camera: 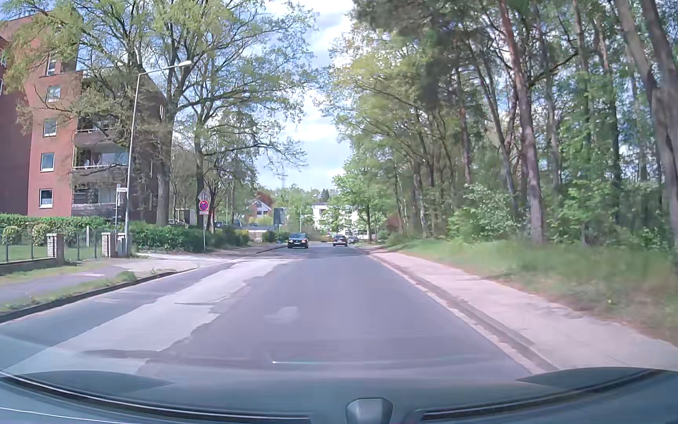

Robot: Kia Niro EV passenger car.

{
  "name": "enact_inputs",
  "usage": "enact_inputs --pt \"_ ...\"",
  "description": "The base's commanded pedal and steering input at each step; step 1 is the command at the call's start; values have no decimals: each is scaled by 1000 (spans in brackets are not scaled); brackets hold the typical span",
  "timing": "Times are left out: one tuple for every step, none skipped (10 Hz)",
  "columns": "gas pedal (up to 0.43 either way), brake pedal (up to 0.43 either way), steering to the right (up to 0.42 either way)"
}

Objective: Follow the waypoints while adhering to traffic rules and regulations

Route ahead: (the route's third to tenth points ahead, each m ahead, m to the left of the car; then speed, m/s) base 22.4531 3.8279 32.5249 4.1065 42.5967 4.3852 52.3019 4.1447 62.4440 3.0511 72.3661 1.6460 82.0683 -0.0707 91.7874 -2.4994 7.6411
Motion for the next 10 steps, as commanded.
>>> enact_inputs --pt "98 0 0" --pt "98 0 0" --pt "98 0 1" --pt "98 0 3" --pt "98 0 5" --pt "98 0 5" --pt "98 0 5" --pt "110 0 3" --pt "110 0 0" --pt "110 0 0"
